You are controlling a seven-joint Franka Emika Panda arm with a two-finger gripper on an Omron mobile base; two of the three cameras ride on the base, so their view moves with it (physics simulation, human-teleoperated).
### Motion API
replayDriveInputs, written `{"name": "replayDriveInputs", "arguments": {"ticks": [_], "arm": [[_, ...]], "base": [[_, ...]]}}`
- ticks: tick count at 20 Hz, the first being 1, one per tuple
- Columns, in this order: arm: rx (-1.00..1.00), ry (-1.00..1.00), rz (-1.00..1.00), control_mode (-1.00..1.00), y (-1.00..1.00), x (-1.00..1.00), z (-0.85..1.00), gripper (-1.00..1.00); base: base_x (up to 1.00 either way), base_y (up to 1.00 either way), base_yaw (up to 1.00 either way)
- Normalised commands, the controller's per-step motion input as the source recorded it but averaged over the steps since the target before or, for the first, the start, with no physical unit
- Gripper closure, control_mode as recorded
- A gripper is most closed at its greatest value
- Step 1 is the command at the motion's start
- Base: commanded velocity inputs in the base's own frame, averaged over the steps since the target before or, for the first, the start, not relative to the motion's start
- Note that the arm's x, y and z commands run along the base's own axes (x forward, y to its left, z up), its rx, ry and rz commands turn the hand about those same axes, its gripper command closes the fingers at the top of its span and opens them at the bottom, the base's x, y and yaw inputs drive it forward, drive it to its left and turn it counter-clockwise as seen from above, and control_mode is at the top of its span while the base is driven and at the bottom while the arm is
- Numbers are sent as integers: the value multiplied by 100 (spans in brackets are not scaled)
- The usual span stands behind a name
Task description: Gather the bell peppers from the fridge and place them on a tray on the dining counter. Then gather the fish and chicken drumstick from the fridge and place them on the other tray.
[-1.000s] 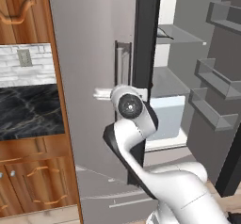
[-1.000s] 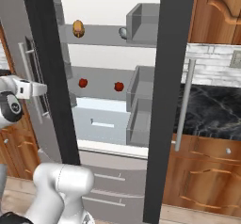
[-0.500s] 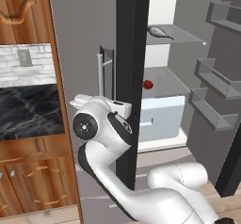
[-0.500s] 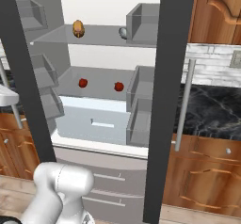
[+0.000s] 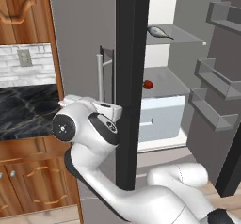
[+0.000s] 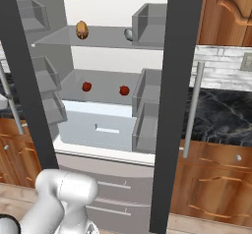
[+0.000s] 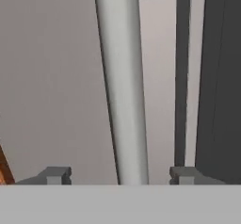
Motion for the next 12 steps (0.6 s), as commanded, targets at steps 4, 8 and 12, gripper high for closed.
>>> {"name": "replayDriveInputs", "arguments": {"ticks": [4,8,12], "arm": [[0,-4,0,-100,27,-81,0,-100],[10,0,5,-100,-37,-34,24,-100],[25,-9,9,-100,-90,-32,19,-100]], "base": [[0,0,0],[0,0,0],[0,0,0]]}}
